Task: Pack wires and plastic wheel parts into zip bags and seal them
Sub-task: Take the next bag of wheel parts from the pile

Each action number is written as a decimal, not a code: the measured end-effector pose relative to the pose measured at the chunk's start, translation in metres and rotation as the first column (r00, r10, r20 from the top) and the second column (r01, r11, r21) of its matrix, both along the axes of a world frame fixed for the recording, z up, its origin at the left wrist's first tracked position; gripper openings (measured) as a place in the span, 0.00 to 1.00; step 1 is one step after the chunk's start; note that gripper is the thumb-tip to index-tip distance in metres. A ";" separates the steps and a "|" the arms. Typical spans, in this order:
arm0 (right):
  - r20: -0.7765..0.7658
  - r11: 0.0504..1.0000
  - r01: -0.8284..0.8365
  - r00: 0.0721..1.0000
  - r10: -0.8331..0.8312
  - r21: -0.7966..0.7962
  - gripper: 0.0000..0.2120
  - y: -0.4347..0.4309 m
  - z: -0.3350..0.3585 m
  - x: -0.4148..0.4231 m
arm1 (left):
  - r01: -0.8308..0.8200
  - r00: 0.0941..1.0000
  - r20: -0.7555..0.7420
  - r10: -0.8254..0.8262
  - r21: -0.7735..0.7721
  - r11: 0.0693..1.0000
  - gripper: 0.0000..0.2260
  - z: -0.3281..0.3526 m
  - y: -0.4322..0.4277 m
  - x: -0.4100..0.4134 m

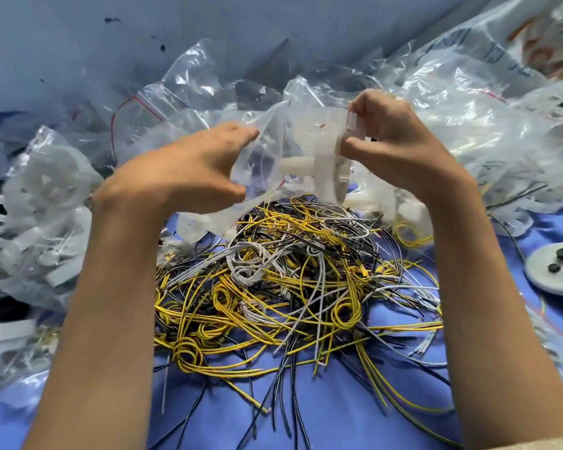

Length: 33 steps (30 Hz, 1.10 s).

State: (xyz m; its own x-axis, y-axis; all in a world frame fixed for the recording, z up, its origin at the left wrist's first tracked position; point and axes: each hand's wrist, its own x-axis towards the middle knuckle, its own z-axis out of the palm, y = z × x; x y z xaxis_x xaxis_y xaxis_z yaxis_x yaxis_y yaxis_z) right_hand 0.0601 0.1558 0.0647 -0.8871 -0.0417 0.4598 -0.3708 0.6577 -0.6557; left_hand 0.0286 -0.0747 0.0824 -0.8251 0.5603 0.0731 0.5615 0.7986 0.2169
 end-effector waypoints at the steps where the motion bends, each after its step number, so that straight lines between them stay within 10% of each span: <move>1: 0.019 0.998 -0.038 0.999 0.039 -0.048 0.08 -0.001 0.001 0.002 | 0.003 1.000 -0.004 -0.003 0.017 1.000 0.33 0.000 0.000 0.000; 6: 0.134 0.961 -0.154 0.973 0.187 -0.230 0.11 0.002 0.008 0.007 | 0.000 1.000 -0.013 0.000 0.010 1.000 0.33 0.000 -0.001 0.000; 11: 0.303 0.952 0.001 0.948 -0.099 0.306 0.14 0.005 0.002 0.001 | -0.031 0.998 -0.051 0.031 0.001 1.000 0.33 0.003 -0.004 -0.002; 15: 0.482 0.900 -0.062 0.859 -0.171 0.430 0.14 0.010 -0.003 0.004 | -0.023 0.997 -0.073 0.024 0.018 1.000 0.32 0.004 -0.005 -0.001; 27: -0.071 0.983 0.149 0.987 -0.142 0.102 0.14 0.000 0.019 0.010 | 0.022 0.994 -0.111 -0.005 0.151 0.988 0.29 0.006 0.004 0.008; 33: -0.062 0.901 -0.243 0.970 0.237 -0.359 0.12 -0.025 0.030 0.023 | 0.056 0.980 -0.198 0.004 0.295 0.954 0.26 0.009 0.007 0.010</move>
